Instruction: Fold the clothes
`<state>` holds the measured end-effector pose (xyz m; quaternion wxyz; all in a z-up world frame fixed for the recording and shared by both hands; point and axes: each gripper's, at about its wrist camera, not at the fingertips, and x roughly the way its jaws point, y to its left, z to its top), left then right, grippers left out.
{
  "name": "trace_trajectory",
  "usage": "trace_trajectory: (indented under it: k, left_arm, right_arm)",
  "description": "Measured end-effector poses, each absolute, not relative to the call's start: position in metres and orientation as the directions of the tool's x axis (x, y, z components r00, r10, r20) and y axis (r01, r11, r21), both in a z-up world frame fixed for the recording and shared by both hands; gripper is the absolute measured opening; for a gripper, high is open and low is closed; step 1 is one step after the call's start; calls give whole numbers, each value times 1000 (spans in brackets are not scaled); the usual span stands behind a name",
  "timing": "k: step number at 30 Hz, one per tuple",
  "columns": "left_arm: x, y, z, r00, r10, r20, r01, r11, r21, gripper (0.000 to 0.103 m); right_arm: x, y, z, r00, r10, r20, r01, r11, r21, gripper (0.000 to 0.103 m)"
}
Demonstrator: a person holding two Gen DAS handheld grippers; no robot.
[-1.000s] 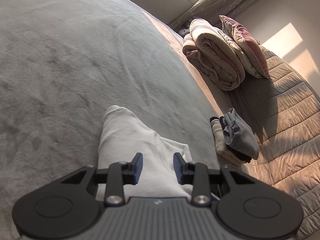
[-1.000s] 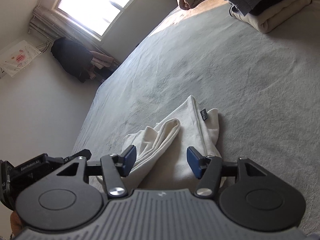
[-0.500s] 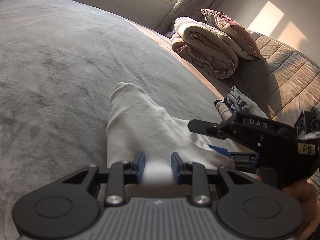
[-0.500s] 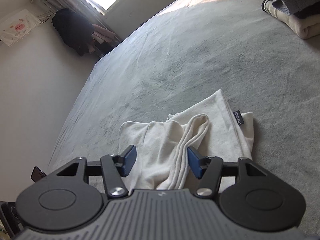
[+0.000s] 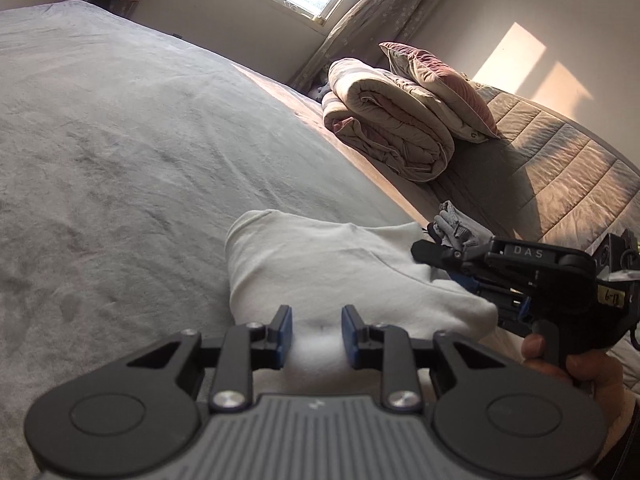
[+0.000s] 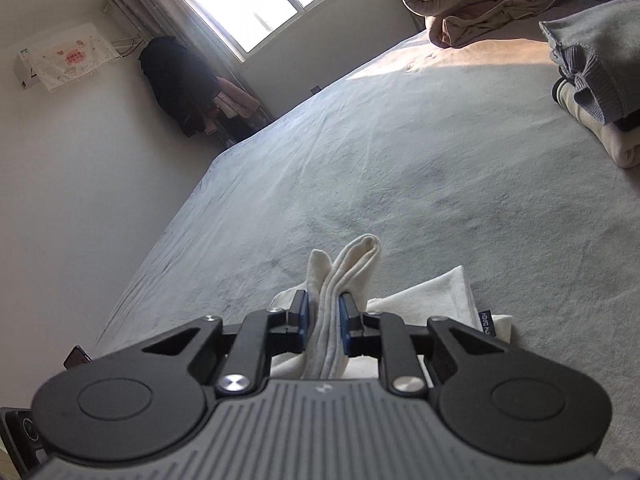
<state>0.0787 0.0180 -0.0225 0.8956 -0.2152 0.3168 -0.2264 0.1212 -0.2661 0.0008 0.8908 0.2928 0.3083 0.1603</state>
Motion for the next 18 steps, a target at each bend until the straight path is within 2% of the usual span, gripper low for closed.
trace_trajectory:
  k: [5,16,18]
  left_arm:
    - [79,-4,-29,663,-587,-464,325,785,-528,24]
    - [72,-36,-41,635,-600,-487,399,794,-458,24]
    - [72,-36,-42,637,-598,-487,400,796,-455,24]
  right_arm:
    - [131,-292,-13,746,466,-476,-53,753,656,19]
    - [119,-312,-40,722,415,-554,17,790,613,20]
    - [116,-312,-34,724,404,-560,22,797,604,26]
